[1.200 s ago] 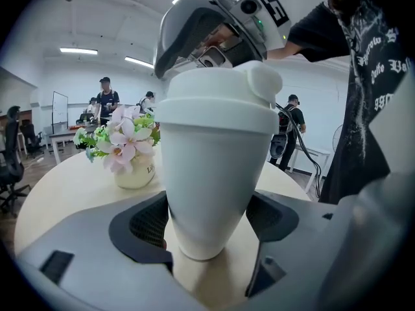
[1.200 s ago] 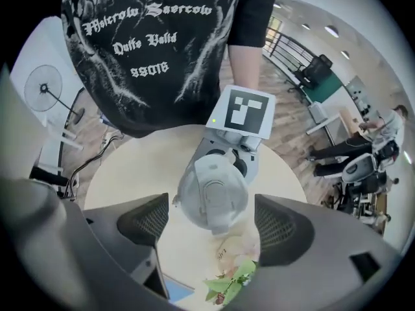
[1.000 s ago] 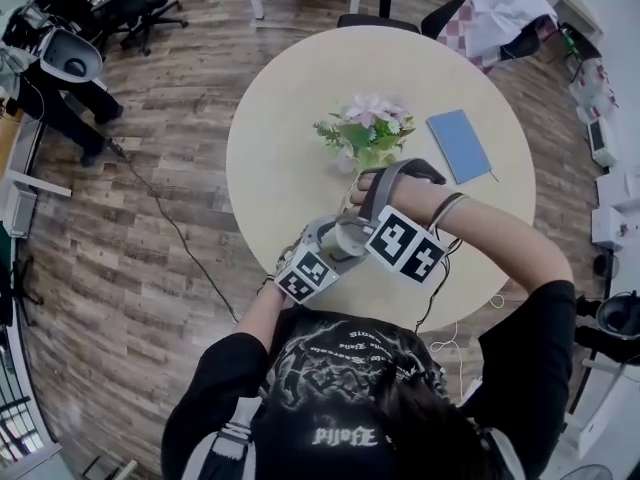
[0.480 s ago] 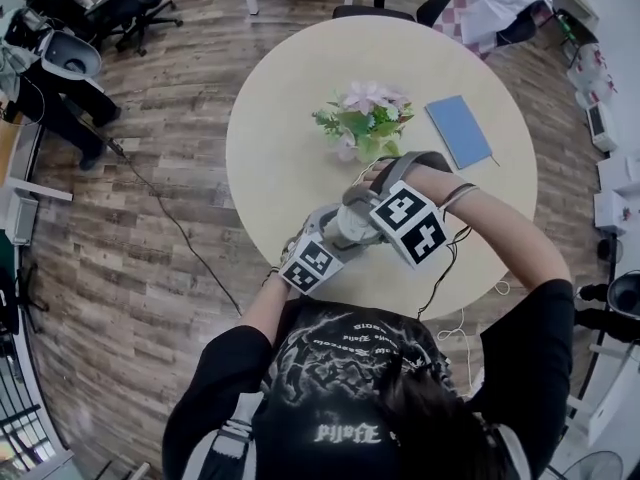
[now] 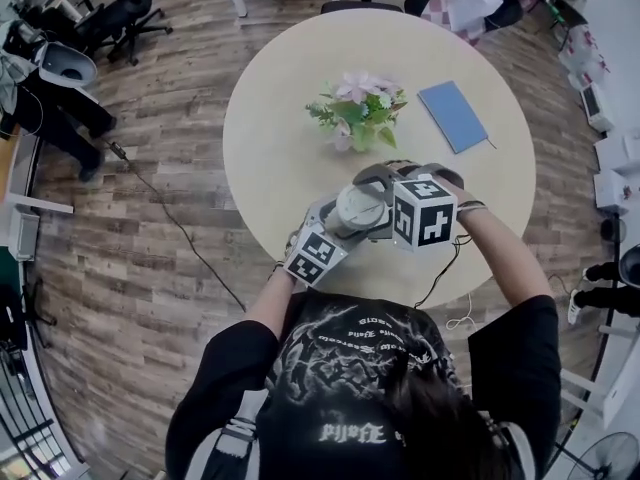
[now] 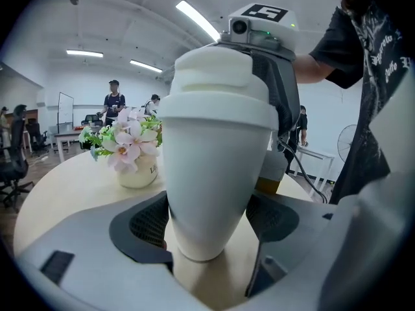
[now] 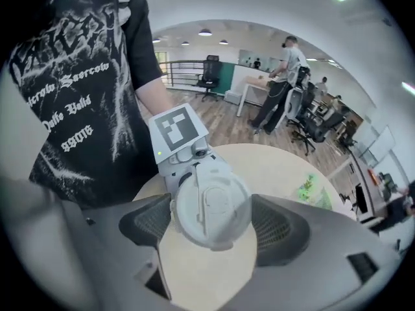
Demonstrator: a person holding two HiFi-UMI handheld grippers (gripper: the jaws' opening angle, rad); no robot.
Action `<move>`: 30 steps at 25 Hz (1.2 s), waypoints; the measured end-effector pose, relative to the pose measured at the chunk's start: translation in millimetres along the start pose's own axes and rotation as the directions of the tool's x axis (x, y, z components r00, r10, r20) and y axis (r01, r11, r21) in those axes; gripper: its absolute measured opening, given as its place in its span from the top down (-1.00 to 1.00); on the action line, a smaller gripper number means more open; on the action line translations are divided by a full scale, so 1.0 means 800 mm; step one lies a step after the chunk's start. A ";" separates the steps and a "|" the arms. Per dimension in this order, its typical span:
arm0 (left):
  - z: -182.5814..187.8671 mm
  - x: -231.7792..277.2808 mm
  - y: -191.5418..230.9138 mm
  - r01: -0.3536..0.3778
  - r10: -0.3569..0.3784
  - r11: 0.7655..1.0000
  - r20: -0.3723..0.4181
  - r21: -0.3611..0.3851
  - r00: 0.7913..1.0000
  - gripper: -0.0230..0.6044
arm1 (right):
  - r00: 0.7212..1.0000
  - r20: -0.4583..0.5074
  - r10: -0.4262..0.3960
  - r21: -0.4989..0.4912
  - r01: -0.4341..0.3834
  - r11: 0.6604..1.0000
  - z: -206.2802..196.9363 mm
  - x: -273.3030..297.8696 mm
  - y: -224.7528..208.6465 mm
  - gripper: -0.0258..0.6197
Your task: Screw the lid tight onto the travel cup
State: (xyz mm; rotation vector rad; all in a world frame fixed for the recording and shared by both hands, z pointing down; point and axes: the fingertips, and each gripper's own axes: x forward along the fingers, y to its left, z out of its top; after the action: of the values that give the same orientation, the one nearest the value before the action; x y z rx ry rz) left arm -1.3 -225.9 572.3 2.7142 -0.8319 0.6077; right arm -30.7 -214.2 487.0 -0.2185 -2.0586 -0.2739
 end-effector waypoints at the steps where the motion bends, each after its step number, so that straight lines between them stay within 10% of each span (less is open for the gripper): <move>1: -0.001 0.000 0.000 -0.005 0.005 1.000 0.002 -0.002 1.000 -0.31 | 1.000 0.015 -0.027 0.044 0.026 0.999 0.000 0.000 -0.001 -0.30; 17: -0.004 -0.001 0.002 -0.104 0.104 0.995 0.017 -0.010 0.994 -0.30 | 0.892 0.062 -0.447 0.527 0.351 0.774 0.003 -0.006 -0.013 -0.30; 25: -0.004 -0.003 0.002 -0.162 0.162 0.986 0.022 -0.033 0.986 -0.30 | 0.822 -0.031 -0.569 0.667 0.441 0.600 0.002 -0.010 -0.016 -0.30; 30: -0.004 -0.003 0.002 -0.151 0.151 0.988 0.020 -0.031 0.988 -0.30 | 0.829 0.020 -0.558 0.701 0.387 0.600 0.001 -0.012 -0.013 -0.30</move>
State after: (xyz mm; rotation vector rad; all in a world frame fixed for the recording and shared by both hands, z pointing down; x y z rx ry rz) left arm -5.0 -224.9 574.4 2.6528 -1.0510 0.5918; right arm -29.6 -224.5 477.4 0.8154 -2.2843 0.2140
